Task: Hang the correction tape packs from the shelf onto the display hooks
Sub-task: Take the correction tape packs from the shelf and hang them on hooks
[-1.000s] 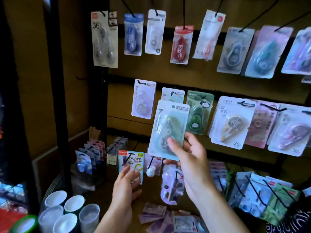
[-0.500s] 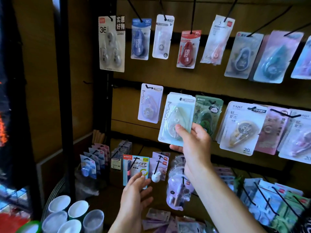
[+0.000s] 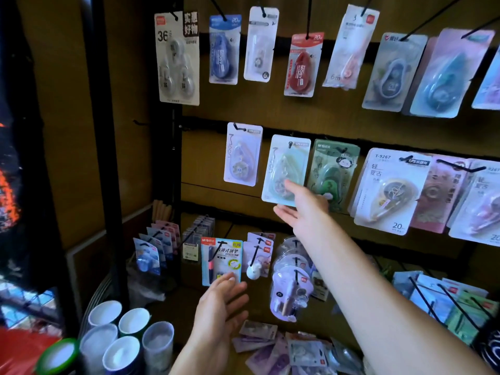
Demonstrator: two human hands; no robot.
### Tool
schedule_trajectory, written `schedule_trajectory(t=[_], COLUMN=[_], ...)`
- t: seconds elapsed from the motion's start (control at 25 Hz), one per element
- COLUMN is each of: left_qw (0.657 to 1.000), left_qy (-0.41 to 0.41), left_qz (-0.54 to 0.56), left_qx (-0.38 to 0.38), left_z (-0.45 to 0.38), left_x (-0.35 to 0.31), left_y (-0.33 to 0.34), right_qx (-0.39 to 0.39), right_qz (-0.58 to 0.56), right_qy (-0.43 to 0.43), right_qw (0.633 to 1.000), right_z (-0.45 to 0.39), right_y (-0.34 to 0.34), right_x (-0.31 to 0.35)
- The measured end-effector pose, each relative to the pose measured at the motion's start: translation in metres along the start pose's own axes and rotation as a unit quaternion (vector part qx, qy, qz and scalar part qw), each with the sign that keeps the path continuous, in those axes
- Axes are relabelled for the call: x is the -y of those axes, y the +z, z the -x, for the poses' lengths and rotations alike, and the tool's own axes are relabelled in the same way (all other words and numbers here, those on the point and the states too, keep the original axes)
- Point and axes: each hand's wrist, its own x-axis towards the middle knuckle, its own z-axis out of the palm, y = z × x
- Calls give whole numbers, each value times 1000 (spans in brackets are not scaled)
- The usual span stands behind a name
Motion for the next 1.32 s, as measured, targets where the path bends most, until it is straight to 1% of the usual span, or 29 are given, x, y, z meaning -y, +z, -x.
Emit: schedule_trajectory(t=[0.08,0.16,0.24,0.28,0.32,0.36,0.4,0.48,0.56,0.6,0.64,0.8,0.88,0.96,1.0,1.04,1.08,1.16,1.2,1.24,1.28,1.32], left_qw=[1000,999,1000,1000,999,997,994,977,941,927,921,922,923,933,938,943,946,952,952,953,953,953], left_qy=[-15,-26,-19,-14,-7,4,15,27,14,-1,-24,-102,-126,-137,-137,-133,-132,-130,-131,-132,-136,-144], left_qz=[27,24,5,-12,-32,-56,-84,-191,-328,-368,-383,-362,-347,-303,-278,-253,-230,-182,-165,-158,-157,-162], left_qx=[-6,-12,-15,-25,-40,-54,-70,-97,-83,-72,-66,-88,-105,-137,-156,-171,-186,-211,-221,-224,-220,-214], left_z=[-6,-9,-11,-13,-16,-20,-27,-38,-44,-44,-45,-56,-80,-115,-132,-146,-158,-174,-180,-183,-185,-184], left_x=[2,12,23,30,39,49,61,94,134,154,174,236,250,254,251,248,245,246,250,256,262,268], left_y=[-5,-10,-12,-13,-14,-17,-21,-37,-57,-67,-76,-105,-116,-124,-126,-127,-127,-128,-130,-132,-135,-139], right_qx=[42,51,56,50,39,34,29,-3,-41,-52,-56,-38,-21,11,32,59,92,150,159,162,163,162], right_qz=[21,18,-24,-23,6,45,80,127,160,184,214,342,402,453,481,518,567,665,708,744,772,795], right_qy=[58,76,58,40,21,16,36,129,214,236,243,243,237,200,163,118,68,-28,-68,-91,-86,-71], right_qw=[997,996,996,998,999,998,996,984,963,953,944,907,884,869,861,845,816,732,684,642,608,581], right_z=[1,14,32,42,52,59,60,52,36,27,18,-18,-48,-87,-105,-122,-139,-171,-190,-206,-222,-234], right_y=[-10,-31,-62,-77,-92,-106,-118,-149,-179,-193,-207,-243,-244,-235,-226,-215,-205,-189,-184,-181,-182,-185], right_x=[-11,-36,-77,-102,-129,-157,-186,-244,-287,-305,-320,-366,-387,-406,-409,-413,-419,-432,-441,-453,-465,-477])
